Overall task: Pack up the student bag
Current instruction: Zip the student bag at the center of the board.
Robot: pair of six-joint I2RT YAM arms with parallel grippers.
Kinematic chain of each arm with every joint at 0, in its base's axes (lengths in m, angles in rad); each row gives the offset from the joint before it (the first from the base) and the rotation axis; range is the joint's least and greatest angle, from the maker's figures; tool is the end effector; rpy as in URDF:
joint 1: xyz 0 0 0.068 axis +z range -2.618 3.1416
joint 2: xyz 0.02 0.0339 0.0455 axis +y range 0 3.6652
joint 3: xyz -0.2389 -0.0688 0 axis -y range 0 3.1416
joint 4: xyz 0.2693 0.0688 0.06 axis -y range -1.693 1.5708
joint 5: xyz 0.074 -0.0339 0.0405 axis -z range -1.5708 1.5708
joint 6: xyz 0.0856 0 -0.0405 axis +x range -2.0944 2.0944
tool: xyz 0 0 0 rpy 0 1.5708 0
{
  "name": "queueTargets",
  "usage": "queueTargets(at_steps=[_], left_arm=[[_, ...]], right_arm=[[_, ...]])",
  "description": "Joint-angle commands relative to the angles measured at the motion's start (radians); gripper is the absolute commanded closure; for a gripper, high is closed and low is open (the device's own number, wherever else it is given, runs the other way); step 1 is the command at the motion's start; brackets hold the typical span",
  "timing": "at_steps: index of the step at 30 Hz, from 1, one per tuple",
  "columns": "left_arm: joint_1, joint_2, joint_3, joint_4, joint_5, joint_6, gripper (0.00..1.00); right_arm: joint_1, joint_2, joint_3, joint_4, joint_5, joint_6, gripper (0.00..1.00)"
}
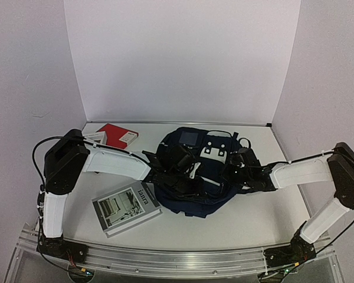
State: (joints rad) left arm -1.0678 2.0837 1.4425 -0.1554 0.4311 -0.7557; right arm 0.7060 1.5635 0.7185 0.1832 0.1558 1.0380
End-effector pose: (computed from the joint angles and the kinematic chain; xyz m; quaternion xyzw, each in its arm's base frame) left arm 0.2073 -0.4510 0.1001 0.2203 0.8810 -0.4128 0.0692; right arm 0.2879 0.2280 0.0933 0.1817 0.8778 0.2901 0.3351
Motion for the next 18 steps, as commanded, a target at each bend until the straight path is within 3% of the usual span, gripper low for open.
queueTargets(at_steps=[1, 4, 8, 12, 18], left_arm=[[-0.003, -0.073, -0.011, 0.122, 0.021, 0.037, 0.84], [0.025, -0.179, -0.093, 0.104, 0.005, 0.025, 0.62], [0.059, -0.322, -0.201, 0.021, -0.066, 0.022, 0.44], [0.117, -0.445, -0.276, -0.087, -0.155, -0.010, 0.35], [0.264, -0.500, -0.405, -0.107, -0.135, -0.113, 0.33]], right_arm=[[0.035, -0.045, 0.026, 0.099, -0.039, -0.037, 0.97], [0.038, -0.097, 0.017, 0.054, -0.065, -0.124, 0.76], [0.076, -0.186, 0.025, -0.115, -0.054, -0.251, 0.49], [0.125, -0.288, 0.007, -0.197, -0.087, -0.327, 0.43], [0.212, -0.264, 0.017, -0.245, -0.204, -0.371, 0.48]])
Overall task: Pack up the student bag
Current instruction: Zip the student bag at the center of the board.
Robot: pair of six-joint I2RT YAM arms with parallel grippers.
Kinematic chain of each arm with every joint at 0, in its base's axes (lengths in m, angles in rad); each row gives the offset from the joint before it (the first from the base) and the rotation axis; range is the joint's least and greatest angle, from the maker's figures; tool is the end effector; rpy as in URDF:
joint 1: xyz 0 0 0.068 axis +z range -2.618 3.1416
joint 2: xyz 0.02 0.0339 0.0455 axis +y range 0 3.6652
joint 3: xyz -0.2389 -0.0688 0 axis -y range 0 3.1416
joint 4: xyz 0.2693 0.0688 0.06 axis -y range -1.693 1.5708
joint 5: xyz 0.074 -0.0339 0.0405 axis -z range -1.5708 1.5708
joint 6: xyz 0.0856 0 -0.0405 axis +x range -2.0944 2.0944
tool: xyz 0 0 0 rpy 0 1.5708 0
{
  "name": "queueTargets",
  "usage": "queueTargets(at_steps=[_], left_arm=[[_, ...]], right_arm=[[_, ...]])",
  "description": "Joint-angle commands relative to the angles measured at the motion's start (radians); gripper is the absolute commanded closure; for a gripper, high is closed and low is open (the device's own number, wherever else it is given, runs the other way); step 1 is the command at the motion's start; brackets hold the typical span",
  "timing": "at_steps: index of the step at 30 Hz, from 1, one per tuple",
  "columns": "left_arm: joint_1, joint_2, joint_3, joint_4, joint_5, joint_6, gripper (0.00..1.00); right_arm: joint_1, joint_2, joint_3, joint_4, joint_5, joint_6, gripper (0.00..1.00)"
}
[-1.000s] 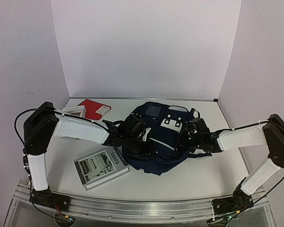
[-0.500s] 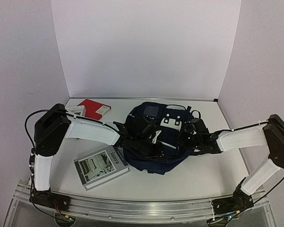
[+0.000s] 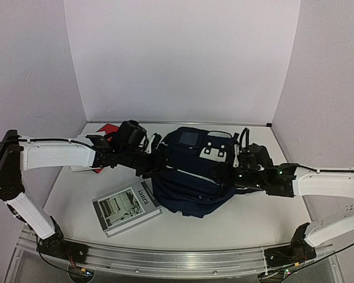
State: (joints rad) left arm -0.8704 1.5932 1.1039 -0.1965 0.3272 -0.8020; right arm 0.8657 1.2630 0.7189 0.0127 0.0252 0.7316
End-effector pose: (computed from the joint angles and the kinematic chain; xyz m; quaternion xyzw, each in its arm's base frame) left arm 0.2440 -0.3322 0.1805 0.1002 0.8887 -0.4122 0.1740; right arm 0.2263 0.2626 0.1722 -0.0519 0.8664 0.3481 0.3543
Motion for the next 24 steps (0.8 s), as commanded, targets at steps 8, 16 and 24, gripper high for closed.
queueTargets(at_steps=[8, 16, 24], left_arm=[[0.072, 0.023, -0.081, -0.090, -0.050, -0.069, 0.29], [0.073, 0.086, -0.072, -0.053, -0.020, -0.069, 0.33], [0.074, 0.152, -0.064, 0.009, 0.007, -0.075, 0.46]], right_arm=[[0.141, 0.201, 0.053, -0.118, 0.018, -0.075, 0.55], [0.157, 0.260, 0.081, -0.117, 0.075, -0.081, 0.66], [0.156, 0.277, 0.092, -0.117, 0.119, -0.074, 0.85]])
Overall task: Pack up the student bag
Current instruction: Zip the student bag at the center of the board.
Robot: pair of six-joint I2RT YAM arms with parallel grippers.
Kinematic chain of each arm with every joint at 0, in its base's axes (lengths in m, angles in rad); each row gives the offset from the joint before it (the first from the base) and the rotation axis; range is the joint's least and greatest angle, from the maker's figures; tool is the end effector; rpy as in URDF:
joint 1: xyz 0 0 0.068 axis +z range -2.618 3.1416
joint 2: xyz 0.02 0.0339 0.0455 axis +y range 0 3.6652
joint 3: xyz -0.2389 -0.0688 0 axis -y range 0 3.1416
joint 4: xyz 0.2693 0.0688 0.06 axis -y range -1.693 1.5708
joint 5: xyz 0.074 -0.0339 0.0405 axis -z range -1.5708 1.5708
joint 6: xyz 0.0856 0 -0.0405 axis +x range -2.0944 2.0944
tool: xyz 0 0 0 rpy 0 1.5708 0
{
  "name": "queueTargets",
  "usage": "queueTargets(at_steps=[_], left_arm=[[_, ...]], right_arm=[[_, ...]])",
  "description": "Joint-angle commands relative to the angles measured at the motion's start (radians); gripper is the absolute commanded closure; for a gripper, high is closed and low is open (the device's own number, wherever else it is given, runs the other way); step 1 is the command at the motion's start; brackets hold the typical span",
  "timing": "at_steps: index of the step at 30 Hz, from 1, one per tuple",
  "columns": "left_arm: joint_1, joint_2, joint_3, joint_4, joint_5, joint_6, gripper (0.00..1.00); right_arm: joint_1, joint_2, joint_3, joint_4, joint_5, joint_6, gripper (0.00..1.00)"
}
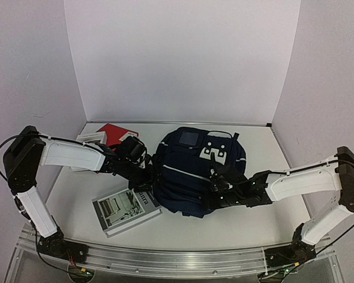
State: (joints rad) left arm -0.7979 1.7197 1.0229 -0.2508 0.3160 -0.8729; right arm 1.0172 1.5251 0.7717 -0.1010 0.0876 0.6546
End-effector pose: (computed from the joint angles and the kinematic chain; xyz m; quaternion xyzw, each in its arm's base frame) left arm 0.2541 -0.2986 0.0968 0.0130 0.9411 -0.3250 0.0921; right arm 0.1910 0.2948 0.0916 -0.1536 0.9231 0.2324 0.2653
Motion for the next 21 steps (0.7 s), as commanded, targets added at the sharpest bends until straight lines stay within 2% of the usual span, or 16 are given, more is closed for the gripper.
queueTargets(at_steps=[1, 4, 6, 8, 13, 16, 21], left_arm=[[0.002, 0.034, 0.019, 0.070, 0.015, -0.004, 0.50], [0.012, 0.053, 0.012, 0.111, -0.003, -0.020, 0.69], [0.024, 0.057, -0.001, 0.142, -0.029, -0.052, 0.89], [0.040, 0.049, -0.016, 0.173, -0.053, -0.076, 0.99], [0.113, -0.004, -0.058, 0.230, -0.064, -0.086, 1.00], [0.186, -0.018, -0.051, 0.224, -0.012, -0.044, 1.00], [0.315, 0.003, -0.013, 0.228, 0.099, 0.065, 1.00]], right_arm=[[0.006, 0.013, 0.040, -0.004, 0.060, 0.005, 0.89], [0.005, 0.003, 0.036, -0.005, 0.071, 0.016, 0.98], [0.006, -0.010, 0.028, -0.009, 0.087, 0.035, 1.00], [0.005, -0.027, 0.018, -0.025, 0.104, 0.067, 1.00], [0.005, -0.109, -0.035, -0.073, 0.141, 0.158, 1.00], [0.003, -0.144, -0.058, -0.102, 0.173, 0.193, 1.00], [-0.004, -0.111, -0.047, -0.131, 0.223, 0.213, 1.00]])
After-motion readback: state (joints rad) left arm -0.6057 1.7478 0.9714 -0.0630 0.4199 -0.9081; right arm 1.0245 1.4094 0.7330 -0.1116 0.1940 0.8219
